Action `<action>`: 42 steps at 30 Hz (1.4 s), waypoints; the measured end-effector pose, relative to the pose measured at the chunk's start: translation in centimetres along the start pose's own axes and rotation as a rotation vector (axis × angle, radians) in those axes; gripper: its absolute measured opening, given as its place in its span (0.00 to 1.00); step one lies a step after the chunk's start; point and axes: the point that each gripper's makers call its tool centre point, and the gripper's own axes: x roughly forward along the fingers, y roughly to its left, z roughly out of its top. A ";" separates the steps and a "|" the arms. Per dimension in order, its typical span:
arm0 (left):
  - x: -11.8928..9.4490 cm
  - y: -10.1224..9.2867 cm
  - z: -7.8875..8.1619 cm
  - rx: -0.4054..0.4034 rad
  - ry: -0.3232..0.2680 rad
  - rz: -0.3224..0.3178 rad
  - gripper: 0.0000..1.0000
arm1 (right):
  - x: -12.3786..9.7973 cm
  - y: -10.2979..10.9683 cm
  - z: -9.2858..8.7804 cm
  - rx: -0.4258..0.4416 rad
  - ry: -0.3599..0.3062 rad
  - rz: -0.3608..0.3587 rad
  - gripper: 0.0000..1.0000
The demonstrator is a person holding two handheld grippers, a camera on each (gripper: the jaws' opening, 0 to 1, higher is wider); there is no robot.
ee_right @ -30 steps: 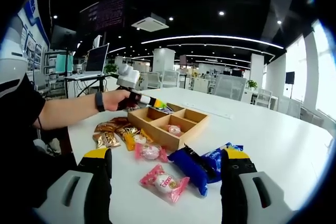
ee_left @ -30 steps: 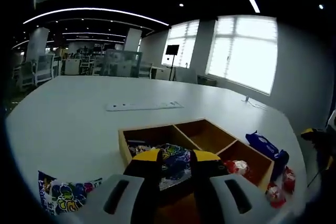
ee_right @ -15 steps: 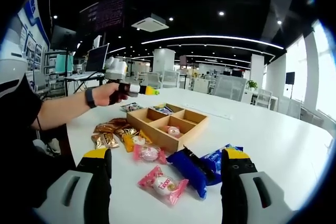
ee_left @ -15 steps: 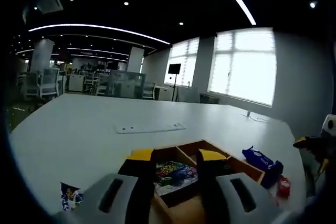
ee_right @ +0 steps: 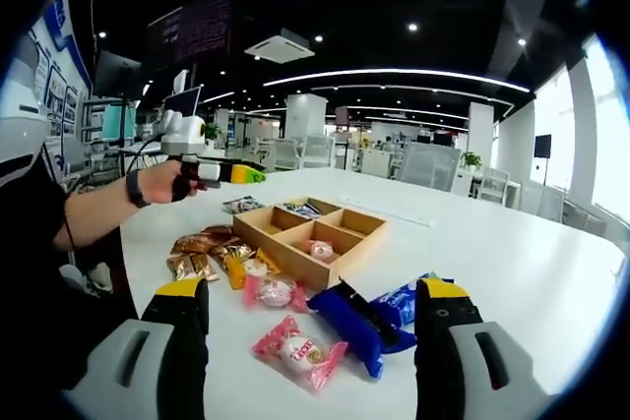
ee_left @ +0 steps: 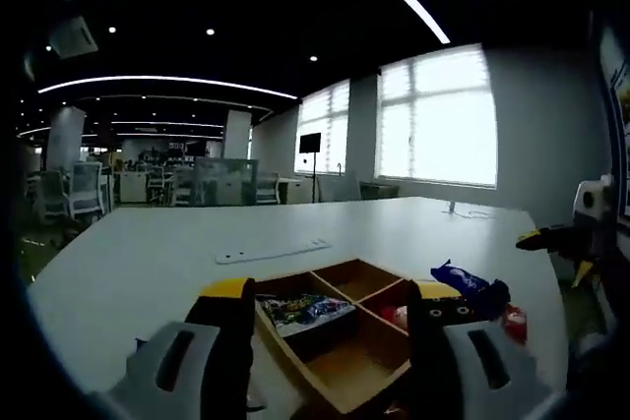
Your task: Pick up the scattered marshmallows, QQ candies, Oreo cookies, and mixed nuts on the table and sort them into separate containers
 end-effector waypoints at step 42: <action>-7.4 -2.5 -3.2 0.047 0.071 0.020 0.97 | 1.3 -0.6 0.0 0.004 0.003 0.012 0.82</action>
